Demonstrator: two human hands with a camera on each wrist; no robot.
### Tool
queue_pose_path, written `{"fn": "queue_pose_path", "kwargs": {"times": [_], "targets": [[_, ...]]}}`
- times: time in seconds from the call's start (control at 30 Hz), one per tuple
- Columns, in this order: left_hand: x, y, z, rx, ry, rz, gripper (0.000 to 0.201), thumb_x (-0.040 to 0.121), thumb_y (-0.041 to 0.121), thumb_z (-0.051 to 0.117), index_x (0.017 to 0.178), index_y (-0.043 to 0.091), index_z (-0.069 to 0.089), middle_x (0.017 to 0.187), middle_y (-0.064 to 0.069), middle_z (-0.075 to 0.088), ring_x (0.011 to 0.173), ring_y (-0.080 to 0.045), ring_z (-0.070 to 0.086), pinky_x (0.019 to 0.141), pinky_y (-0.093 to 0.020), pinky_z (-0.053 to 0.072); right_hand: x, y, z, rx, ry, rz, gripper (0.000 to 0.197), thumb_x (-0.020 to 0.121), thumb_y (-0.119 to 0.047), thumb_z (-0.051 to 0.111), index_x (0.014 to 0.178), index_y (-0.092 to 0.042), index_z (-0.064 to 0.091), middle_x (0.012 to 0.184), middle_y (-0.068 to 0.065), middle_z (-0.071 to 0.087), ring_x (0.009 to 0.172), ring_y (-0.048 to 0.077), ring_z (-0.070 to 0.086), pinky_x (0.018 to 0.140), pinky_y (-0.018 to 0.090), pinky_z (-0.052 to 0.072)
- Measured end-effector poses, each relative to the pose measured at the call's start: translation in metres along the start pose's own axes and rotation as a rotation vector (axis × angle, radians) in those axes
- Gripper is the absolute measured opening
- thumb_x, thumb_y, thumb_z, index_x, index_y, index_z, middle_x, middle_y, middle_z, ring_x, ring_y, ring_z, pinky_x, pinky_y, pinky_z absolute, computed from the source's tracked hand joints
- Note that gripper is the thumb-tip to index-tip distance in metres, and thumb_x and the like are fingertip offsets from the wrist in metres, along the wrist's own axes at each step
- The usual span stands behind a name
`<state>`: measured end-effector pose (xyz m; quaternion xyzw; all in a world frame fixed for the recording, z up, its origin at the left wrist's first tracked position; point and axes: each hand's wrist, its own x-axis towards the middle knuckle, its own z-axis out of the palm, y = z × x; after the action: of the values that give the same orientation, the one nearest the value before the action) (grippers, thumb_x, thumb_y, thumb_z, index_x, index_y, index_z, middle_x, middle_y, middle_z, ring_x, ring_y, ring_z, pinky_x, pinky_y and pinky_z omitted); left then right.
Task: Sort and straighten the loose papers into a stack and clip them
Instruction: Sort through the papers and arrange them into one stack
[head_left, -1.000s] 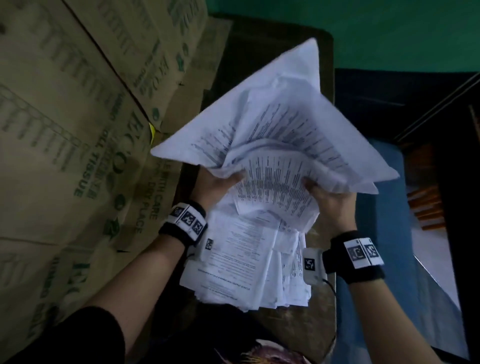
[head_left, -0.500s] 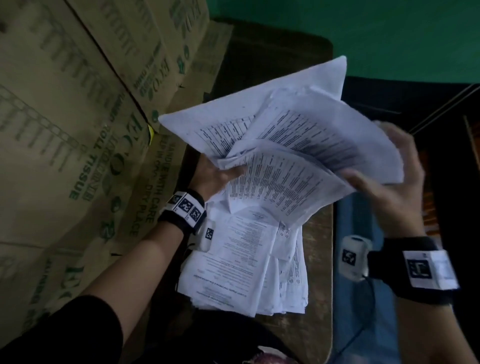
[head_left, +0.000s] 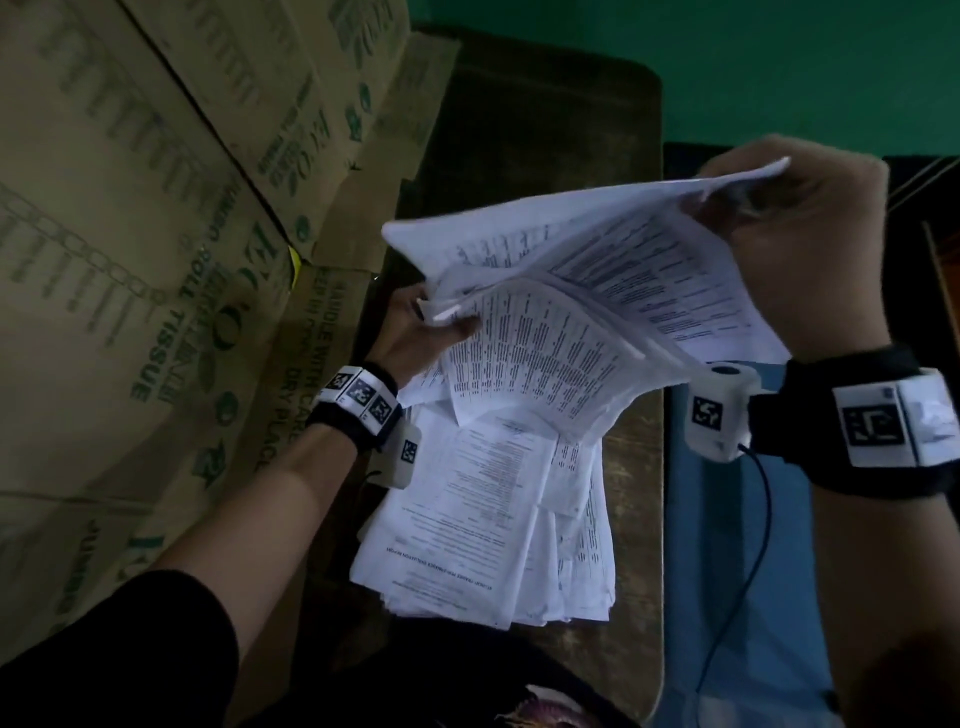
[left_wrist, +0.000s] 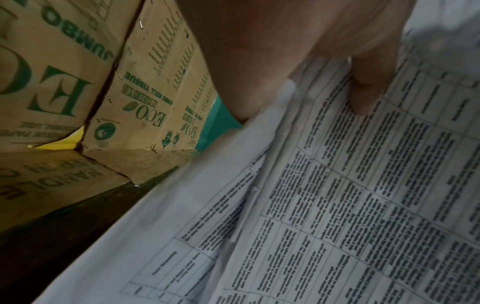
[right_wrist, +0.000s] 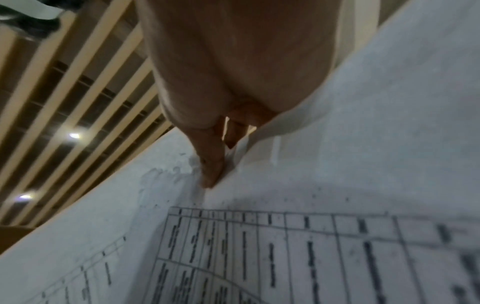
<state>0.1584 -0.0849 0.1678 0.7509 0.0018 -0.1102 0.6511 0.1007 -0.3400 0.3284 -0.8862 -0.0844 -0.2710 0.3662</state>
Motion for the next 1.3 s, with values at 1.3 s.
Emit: {"fn": "queue_pose_path", "kwargs": {"times": [1.3], "targets": [[-0.028, -0.141, 0.007, 0.217, -0.040, -0.431, 0.029, 0.077, 0.015, 0.078, 0.101, 0.011, 0.063, 0.098, -0.002, 0.067, 0.099, -0.027, 0.065, 0.084, -0.035, 0.052, -0.012, 0.058, 0.072, -0.313, -0.119, 0.207, 0.012, 0.087, -0.022, 0.063, 0.094, -0.022, 0.073, 0.077, 0.004, 0.072, 0.080, 0.026, 0.069, 0.068, 0.043, 0.054]]}}
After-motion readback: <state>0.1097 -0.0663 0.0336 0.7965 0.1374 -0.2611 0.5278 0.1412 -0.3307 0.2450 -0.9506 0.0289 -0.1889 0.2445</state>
